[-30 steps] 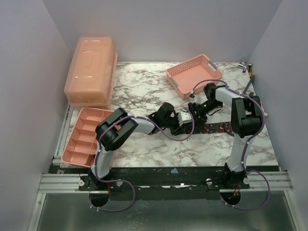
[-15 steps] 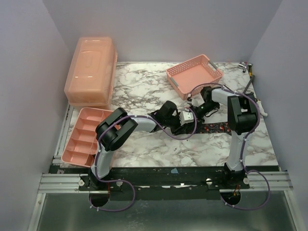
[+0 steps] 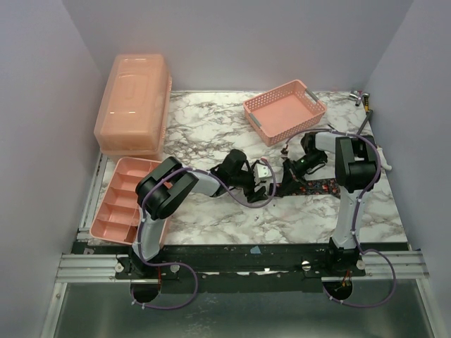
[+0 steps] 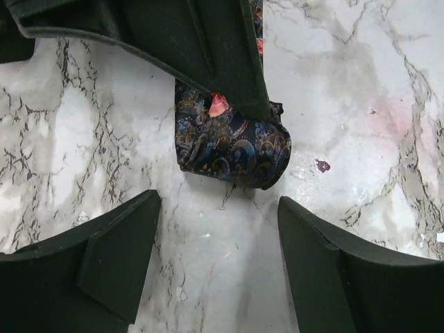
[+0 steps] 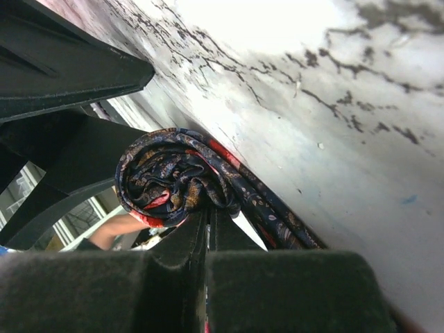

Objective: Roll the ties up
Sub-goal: Roll the tie at the center of the board.

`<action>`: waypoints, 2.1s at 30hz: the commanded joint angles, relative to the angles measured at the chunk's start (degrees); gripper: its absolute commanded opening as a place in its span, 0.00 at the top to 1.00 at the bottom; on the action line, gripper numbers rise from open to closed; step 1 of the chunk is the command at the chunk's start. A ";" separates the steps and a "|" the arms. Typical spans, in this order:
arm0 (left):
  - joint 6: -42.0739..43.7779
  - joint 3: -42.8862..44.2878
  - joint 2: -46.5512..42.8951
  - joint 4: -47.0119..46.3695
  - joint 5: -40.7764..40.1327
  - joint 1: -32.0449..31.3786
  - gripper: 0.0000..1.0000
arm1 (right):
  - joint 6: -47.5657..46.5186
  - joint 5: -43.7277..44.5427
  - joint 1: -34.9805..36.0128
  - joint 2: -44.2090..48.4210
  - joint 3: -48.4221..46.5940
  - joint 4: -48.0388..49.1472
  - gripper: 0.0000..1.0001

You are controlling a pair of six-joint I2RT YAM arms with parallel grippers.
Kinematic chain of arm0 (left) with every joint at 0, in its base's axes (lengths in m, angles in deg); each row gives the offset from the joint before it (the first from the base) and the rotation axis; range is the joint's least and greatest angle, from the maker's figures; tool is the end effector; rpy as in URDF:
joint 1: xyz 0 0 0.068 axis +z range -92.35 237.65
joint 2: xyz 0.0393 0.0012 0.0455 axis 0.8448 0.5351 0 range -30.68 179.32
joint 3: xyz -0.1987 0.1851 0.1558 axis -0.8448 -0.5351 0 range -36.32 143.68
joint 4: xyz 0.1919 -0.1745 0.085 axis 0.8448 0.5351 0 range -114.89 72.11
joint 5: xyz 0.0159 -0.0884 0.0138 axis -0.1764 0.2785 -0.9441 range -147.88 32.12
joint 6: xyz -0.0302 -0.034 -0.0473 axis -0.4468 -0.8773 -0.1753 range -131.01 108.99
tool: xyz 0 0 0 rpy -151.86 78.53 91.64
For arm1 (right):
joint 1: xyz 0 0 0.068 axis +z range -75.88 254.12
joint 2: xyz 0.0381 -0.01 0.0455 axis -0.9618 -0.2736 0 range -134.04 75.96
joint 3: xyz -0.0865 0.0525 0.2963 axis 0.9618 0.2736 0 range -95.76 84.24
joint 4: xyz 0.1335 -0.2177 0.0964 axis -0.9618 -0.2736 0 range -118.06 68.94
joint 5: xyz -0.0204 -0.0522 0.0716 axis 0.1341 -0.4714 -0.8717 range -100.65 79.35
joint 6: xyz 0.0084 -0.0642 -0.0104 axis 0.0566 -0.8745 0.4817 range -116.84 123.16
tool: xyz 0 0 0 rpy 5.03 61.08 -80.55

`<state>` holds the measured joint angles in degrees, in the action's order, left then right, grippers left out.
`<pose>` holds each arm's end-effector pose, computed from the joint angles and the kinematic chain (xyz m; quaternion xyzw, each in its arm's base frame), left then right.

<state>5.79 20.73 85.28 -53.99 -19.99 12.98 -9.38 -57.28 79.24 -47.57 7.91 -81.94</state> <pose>0.2887 -0.3301 0.1417 0.5581 0.6202 -0.3868 0.3927 0.3688 0.0708 0.1161 0.0777 -0.9057 -0.3994 0.1186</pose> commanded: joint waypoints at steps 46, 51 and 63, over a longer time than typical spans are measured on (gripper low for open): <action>18.45 10.26 0.82 35.08 4.21 -0.66 0.98 | -22.25 10.71 -1.56 11.64 -6.96 -0.55 0.52; 18.94 10.55 1.12 35.29 5.60 -0.07 0.99 | -20.38 12.48 -0.86 5.27 -12.34 0.20 0.52; 15.57 8.67 1.11 30.66 4.23 0.26 0.99 | -16.64 14.51 4.37 -0.07 -12.07 1.85 0.66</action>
<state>22.66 31.36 84.30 -26.96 -15.97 13.09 -25.81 -45.94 82.44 -46.82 -5.64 -81.40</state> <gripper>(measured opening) 0.315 0.425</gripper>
